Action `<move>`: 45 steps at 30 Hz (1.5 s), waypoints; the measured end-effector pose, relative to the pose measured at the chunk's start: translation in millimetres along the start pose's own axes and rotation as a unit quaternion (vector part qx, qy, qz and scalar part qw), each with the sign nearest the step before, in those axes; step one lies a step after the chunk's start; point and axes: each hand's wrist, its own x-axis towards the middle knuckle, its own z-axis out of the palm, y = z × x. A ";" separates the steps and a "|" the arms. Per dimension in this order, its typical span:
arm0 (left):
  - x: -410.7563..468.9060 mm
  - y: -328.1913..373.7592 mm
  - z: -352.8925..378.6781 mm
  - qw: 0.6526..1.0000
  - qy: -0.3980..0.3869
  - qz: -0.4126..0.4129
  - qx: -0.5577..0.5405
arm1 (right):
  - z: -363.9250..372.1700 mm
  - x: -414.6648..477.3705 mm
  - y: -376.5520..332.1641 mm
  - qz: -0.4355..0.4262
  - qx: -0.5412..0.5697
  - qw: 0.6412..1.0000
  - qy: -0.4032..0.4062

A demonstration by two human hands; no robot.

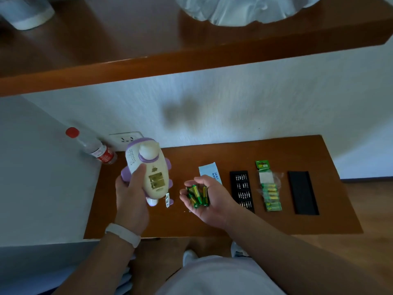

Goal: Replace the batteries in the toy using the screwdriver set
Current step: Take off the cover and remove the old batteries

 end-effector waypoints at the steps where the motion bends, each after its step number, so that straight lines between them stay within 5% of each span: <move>1: 3.9 -3.9 -7.4 0.999 -0.024 -0.022 -0.007 | -0.9 1.0 1.7 -0.001 0.001 1.000 0.012; 7: 27.5 -40.6 -56.6 0.990 -0.021 -0.139 -0.031 | -1.0 6.2 16.3 0.009 -0.087 0.994 0.070; 20: 67.3 -79.6 -110.1 0.972 -0.058 -0.201 -0.109 | 12.6 18.7 58.5 -0.073 -0.157 0.973 0.152; 34: 82.4 -92.2 -142.5 0.959 -0.163 -0.212 -0.094 | 6.9 30.4 93.4 -0.112 -0.150 0.965 0.184; 45: 76.6 -88.4 -152.1 0.971 -0.157 -0.181 -0.029 | 13.8 31.4 103.5 -0.122 -0.168 0.961 0.180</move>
